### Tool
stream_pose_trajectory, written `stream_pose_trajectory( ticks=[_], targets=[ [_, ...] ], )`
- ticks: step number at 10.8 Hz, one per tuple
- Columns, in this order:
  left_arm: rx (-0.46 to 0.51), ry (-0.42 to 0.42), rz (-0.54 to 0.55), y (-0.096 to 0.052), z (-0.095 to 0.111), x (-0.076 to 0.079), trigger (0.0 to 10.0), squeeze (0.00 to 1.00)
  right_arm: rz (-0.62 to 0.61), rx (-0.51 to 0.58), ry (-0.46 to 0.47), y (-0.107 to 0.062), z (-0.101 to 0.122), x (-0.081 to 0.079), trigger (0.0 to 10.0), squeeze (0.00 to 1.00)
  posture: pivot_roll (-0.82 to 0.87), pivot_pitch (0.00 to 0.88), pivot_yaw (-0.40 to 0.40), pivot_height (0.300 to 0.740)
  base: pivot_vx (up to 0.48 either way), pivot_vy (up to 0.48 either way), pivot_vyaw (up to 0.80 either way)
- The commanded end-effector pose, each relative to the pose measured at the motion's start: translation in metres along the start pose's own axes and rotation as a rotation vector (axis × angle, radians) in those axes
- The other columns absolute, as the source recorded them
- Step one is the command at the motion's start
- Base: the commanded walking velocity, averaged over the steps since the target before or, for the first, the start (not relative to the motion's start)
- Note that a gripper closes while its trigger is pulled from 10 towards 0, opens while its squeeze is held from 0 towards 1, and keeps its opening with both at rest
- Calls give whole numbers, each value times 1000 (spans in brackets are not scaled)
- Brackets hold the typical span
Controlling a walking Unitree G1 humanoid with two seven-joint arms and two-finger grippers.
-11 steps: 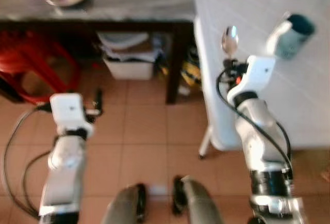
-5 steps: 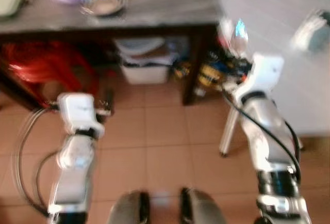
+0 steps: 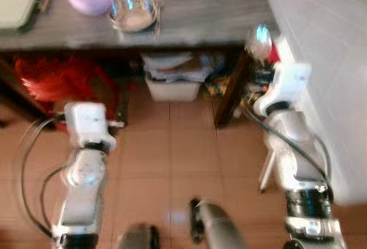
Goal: Setting the table
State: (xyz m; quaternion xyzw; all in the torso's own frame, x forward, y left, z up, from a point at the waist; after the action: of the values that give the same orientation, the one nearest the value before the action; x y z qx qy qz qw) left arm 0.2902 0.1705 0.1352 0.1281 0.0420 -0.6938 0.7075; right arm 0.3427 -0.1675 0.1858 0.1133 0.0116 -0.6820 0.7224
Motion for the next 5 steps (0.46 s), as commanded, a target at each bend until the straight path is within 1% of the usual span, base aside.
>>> stream_pose_trajectory(
  ticks=[1, 2, 4, 5],
  targets=[
    [-13, 17, 26, -3, -4, -8, 10000, 0, 41, 30, -1, 0, 5, -10, 10000, 0, -39, 237, -12, 740, 480, 0, 0],
    [-12, 22, 24, -4, -4, -8, 10000, 0, 64, 46, -28, 0, 8, -14, 10000, 0, -37, 237, -13, 740, 480, 0, 0],
    [-9, 34, 48, -4, -3, -10, 10000, 0, 66, 45, -24, 0, 8, -14, 10000, 0, -37, 235, -13, 740, 480, 0, 0],
    [-10, 63, 110, -5, -4, -19, 10000, 0, 71, 50, -40, -1, 8, -14, 10000, 0, -42, 232, -11, 740, 480, 0, 431]
  ],
)
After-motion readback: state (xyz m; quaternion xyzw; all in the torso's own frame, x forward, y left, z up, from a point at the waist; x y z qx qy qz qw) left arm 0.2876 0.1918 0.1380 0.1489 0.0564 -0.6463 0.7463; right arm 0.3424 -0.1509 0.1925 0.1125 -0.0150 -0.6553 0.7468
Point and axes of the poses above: a point about 5 cm out from each wrist's last joint towards the gripper, its own y axis pointing out of the wrist towards the gripper, its own z axis along the axis of the wrist's last joint, x = y × z, the point moved 2 cm from there along y, pointing out of the wrist towards the gripper, and after that the axes turned 10 degrees about y, right-handed, at the moved point
